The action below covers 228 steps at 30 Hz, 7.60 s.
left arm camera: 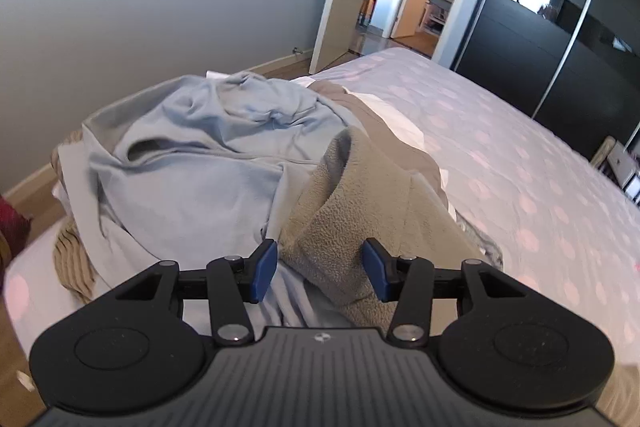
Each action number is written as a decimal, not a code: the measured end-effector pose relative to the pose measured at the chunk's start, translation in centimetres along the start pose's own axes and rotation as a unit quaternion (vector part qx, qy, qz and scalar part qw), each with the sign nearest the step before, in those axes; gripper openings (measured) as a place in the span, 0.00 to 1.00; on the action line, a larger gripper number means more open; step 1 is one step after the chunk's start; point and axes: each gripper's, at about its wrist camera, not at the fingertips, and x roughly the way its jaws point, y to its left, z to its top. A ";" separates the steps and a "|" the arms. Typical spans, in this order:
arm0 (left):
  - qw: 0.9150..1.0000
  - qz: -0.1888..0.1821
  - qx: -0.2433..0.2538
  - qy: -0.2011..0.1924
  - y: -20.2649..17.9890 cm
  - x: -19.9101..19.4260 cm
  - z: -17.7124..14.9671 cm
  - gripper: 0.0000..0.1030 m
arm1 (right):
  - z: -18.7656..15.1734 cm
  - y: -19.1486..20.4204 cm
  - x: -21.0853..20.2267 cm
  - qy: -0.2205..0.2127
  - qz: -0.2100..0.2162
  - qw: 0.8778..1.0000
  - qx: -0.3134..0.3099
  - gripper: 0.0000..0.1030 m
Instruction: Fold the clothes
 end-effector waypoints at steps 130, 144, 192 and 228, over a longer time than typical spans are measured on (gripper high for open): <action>0.914 -0.127 0.357 0.146 -33.6 10.8 -29.1 0.28 | 1.4 -25.3 7.6 0.072 -0.054 0.948 0.304 0.22; 0.908 -0.231 0.340 0.078 -40.0 5.3 -24.4 0.28 | 7.6 -21.8 0.6 -0.040 -0.024 0.980 0.195 0.40; 0.931 -0.185 0.250 0.193 -37.0 4.5 -24.4 0.32 | -15.3 -46.9 -21.2 -0.115 -0.333 0.744 0.567 0.57; 0.933 -0.178 0.254 0.181 -38.2 3.8 -21.7 0.32 | 1.2 -39.7 -23.4 -0.238 -0.248 0.827 0.444 0.18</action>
